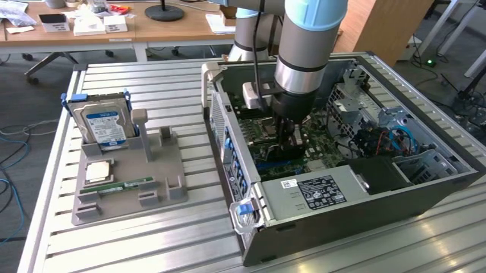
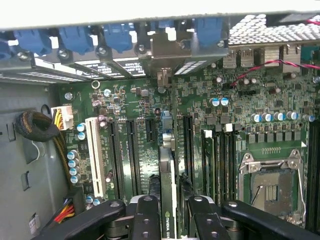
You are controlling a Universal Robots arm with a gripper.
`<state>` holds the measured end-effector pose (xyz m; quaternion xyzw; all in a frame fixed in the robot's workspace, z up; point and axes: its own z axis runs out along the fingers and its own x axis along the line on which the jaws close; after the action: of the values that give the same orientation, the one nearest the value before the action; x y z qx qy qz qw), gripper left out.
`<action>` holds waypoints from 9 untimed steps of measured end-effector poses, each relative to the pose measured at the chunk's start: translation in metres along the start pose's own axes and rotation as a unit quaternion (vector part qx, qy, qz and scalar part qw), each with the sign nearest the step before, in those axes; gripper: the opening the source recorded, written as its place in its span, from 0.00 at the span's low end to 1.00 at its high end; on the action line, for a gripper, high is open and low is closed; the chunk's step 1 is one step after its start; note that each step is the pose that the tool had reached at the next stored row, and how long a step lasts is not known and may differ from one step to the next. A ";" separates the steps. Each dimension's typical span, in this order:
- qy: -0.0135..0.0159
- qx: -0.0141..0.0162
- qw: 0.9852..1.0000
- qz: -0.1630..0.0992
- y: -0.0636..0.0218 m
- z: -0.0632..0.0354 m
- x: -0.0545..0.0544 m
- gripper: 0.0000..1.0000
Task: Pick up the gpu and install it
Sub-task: 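Insert the gpu into the slot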
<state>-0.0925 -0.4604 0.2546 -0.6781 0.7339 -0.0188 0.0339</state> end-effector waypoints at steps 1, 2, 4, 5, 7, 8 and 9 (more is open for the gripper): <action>0.000 0.000 1.000 -0.005 -0.0001 0.0000 0.000 0.26; -0.001 0.000 1.000 -0.008 -0.0002 0.0000 0.000 0.26; -0.001 0.000 1.000 -0.008 -0.0002 0.0000 0.000 0.26; -0.001 0.000 1.000 -0.009 -0.0002 0.0000 0.000 0.26; -0.001 0.000 1.000 -0.010 -0.0001 0.0005 0.000 0.26; -0.001 0.000 1.000 -0.012 0.0000 0.0010 0.000 0.26; -0.001 0.000 1.000 -0.012 0.0000 0.0016 0.000 0.26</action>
<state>-0.0923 -0.4605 0.2529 -0.6872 0.7255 -0.0184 0.0340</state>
